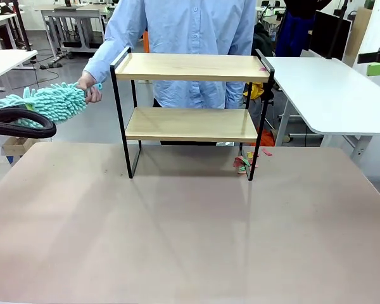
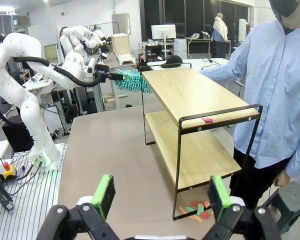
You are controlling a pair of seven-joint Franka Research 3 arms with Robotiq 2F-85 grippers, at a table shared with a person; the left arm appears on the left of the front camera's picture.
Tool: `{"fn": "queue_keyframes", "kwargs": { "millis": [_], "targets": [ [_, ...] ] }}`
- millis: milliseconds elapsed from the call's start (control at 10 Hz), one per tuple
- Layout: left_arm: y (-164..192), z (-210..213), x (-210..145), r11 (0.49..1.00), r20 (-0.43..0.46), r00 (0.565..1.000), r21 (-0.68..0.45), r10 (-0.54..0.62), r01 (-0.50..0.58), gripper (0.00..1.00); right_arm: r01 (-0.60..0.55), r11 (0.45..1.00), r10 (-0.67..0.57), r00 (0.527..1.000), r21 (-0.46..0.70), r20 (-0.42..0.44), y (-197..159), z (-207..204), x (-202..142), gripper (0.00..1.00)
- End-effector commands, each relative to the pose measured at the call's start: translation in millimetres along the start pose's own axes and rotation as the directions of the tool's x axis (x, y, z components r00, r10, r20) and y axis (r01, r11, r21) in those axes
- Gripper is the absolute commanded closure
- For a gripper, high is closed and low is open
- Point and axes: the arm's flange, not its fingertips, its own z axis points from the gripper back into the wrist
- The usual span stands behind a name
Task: Clean the shelf.
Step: Hand the Duster back to the human.
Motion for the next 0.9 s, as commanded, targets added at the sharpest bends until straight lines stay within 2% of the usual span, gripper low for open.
{"fn": "queue_keyframes", "kwargs": {
  "millis": [0, 100, 200, 300, 400, 500, 800],
  "targets": [
    [1.7, 2.8, 4.5, 1.0, 0.011, 1.0, 0.0, -0.008, 0.008, 0.83, 0.007, 1.0, -0.007, 1.0, 0.003, -0.001, 0.8, 0.6, 4.2, 0.0],
    [0.0, 0.0, 0.0, 1.0, 0.0, 1.0, 0.0, 0.0, 0.0, 0.25, 0.007, 1.0, -0.007, 1.0, 0.003, -0.001, 0.8, 0.6, 4.2, 0.0],
    [-3.4, 6.4, 9.6, 1.0, -0.011, 1.0, -0.001, 0.008, -0.008, 0.25, 0.007, 1.0, -0.007, 1.0, 0.003, -0.001, 0.8, 0.6, 4.2, 0.0],
    [-3.6, 14.7, 21.4, 1.0, -0.025, 0.999, -0.008, 0.024, -0.024, 0.0, 0.007, 1.0, -0.007, 1.0, 0.003, -0.001, 0.8, 0.6, 4.2, 0.0],
    [1.0, 22.6, 42.1, 0.998, -0.035, 0.998, -0.021, 0.054, -0.054, 0.21, 0.007, 1.0, -0.007, 1.0, 0.003, -0.001, 0.8, 0.6, 4.2, 0.0],
    [4.7, 34.3, 65.7, 0.994, -0.033, 0.994, -0.03, 0.103, -0.104, 0.0, 0.007, 1.0, -0.007, 1.0, 0.003, -0.001, 0.8, 0.6, 4.2, 0.0],
    [19.4, 62.3, 146.8, 0.965, 0.029, 0.964, -0.03, 0.263, -0.262, 0.0, 0.007, 1.0, -0.007, 1.0, 0.003, -0.001, 0.8, 0.6, 4.2, 0.0]
  ]
}}
